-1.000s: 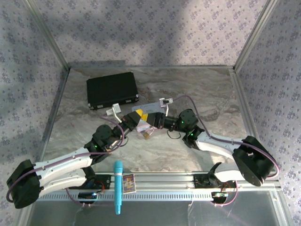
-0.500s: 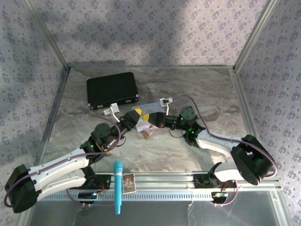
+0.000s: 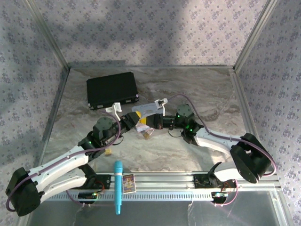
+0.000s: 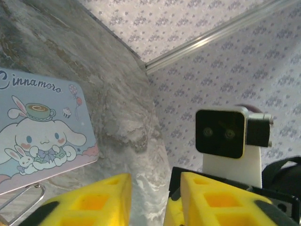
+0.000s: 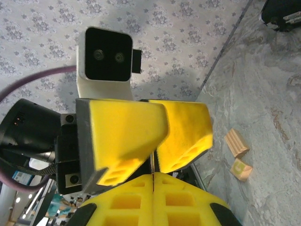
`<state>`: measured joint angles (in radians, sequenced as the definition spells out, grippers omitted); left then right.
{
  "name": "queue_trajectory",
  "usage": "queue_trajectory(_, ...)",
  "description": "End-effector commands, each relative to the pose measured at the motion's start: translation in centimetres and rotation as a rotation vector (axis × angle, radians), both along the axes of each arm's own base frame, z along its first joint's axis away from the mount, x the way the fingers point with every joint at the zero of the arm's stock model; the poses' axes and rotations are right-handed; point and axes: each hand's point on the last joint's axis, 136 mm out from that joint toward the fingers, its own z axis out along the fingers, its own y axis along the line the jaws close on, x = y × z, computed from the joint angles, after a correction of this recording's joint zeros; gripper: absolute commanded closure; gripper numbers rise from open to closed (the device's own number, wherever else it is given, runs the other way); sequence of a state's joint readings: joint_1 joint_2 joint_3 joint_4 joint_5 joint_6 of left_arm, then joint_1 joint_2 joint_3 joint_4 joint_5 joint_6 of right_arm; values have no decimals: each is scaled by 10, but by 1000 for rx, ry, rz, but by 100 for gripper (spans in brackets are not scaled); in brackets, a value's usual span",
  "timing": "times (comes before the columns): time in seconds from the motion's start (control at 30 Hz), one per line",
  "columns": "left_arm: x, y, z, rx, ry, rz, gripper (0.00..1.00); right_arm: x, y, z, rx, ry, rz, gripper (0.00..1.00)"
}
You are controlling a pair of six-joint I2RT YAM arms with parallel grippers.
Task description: Unlock the padlock with the key
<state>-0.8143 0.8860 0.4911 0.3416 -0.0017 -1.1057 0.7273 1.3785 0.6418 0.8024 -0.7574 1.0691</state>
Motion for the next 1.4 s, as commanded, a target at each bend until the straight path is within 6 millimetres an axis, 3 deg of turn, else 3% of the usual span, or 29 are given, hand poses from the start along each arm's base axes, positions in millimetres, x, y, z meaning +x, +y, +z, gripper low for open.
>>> queue_trajectory(0.0,-5,-10,18,-30,-38,-64,75,-3,6,13,27,-22,39,100)
queue_trajectory(0.13,-6,-9,12,-14,-21,-68,100,1,5,13,17,-17,32,100)
queue_trajectory(0.2,-7,-8,10,-15,-16,-69,100,3,6,12,9,-16,27,100)
queue_trajectory(0.3,-5,-4,9,-29,-2,-43,100,7,4,9,5,-9,-1,59)
queue_trajectory(0.37,-1,3,9,-56,19,8,100,11,1,9,16,-8,-40,46)
queue_trajectory(0.4,2,8,8,-77,37,40,100,12,0,11,27,-9,-56,45)
queue_trajectory(0.5,10,18,9,-177,70,128,100,16,2,20,87,10,-99,47)
queue_trajectory(0.6,13,15,12,-213,68,148,100,16,8,28,156,35,-105,53)
queue_trajectory(0.73,15,18,21,-295,32,175,100,16,14,23,164,64,-100,58)
queue_trajectory(1.0,12,27,31,-281,4,193,100,27,0,3,90,69,-181,55)
queue_trajectory(1.2,12,27,33,-292,-1,191,100,14,21,16,134,58,-96,59)
queue_trajectory(1.37,13,25,33,-284,-5,189,100,11,25,23,198,75,-71,63)
